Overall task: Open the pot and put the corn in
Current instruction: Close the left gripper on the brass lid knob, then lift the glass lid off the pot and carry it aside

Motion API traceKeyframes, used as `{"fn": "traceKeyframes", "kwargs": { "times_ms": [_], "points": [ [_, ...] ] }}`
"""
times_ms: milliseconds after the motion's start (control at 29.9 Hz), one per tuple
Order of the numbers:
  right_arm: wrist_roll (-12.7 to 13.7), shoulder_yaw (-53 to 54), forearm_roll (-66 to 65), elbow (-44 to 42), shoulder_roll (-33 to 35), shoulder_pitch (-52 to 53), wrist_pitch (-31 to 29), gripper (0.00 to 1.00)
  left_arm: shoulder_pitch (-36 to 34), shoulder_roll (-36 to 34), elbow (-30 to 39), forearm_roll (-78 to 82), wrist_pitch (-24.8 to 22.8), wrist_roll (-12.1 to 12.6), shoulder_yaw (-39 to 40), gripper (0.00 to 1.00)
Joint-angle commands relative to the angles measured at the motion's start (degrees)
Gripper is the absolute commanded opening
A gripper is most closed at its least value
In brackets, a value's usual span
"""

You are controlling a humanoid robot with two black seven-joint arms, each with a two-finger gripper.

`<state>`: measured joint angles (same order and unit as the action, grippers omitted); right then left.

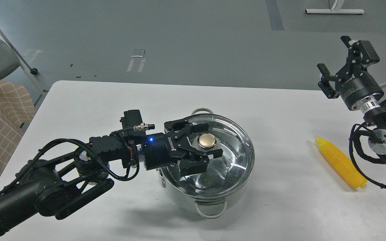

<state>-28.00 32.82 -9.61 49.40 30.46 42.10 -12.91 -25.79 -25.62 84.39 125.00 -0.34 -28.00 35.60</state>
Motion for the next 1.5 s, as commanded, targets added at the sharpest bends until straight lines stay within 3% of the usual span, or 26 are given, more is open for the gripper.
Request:
{"fn": "traceKeyframes", "kwargs": {
  "times_ms": [0, 434, 534, 601, 701, 802, 935, 1269, 1470],
  "points": [
    [0.0, 0.0, 0.0, 0.0, 0.0, 0.0, 0.0, 0.99, 0.7, 0.2, -0.2, 0.0, 0.5, 0.0, 0.4, 0.89],
    [0.0, 0.3, -0.1, 0.0, 0.0, -0.3, 0.0, 0.99, 2.2, 0.6, -0.3, 0.0, 1.7, 0.0, 0.5, 0.89],
    [0.0, 0.3, 0.0, 0.0, 0.0, -0.3, 0.0, 0.99, 2.2, 0.6, -0.3, 0.0, 1.7, 0.0, 0.5, 0.81],
    [0.0, 0.3, 0.0, 0.0, 0.0, -0.3, 0.0, 0.99, 2.2, 0.6, -0.3, 0.0, 1.7, 0.0, 0.5, 0.71],
    [0.0, 0.3, 0.0, 0.0, 0.0, -0.3, 0.0, 0.99, 2.2, 0.6, -0.3, 0.0, 1.7, 0.0, 0.5, 0.46],
    [0.0, 0.3, 0.0, 0.0, 0.0, -0.4, 0.0, 0.99, 2.2, 0.6, -0.3, 0.0, 1.7, 0.0, 0.5, 0.41],
    [0.0, 0.3, 0.0, 0.1, 0.0, -0.4, 0.0, 0.99, 2.2, 0.5, -0.3, 0.0, 1.7, 0.0, 0.7, 0.23],
    [0.0, 0.3, 0.0, 0.3, 0.3, -0.7, 0.0, 0.99, -1.9, -0.8, 3.9, 0.0, 1.2, 0.0, 5.1, 0.22],
    [0.0, 0.3, 0.0, 0.3, 0.3, -1.1, -0.1, 0.99, -6.3, -9.3, 8.9, 0.0, -1.9, 0.0, 6.8, 0.22]
  ]
}}
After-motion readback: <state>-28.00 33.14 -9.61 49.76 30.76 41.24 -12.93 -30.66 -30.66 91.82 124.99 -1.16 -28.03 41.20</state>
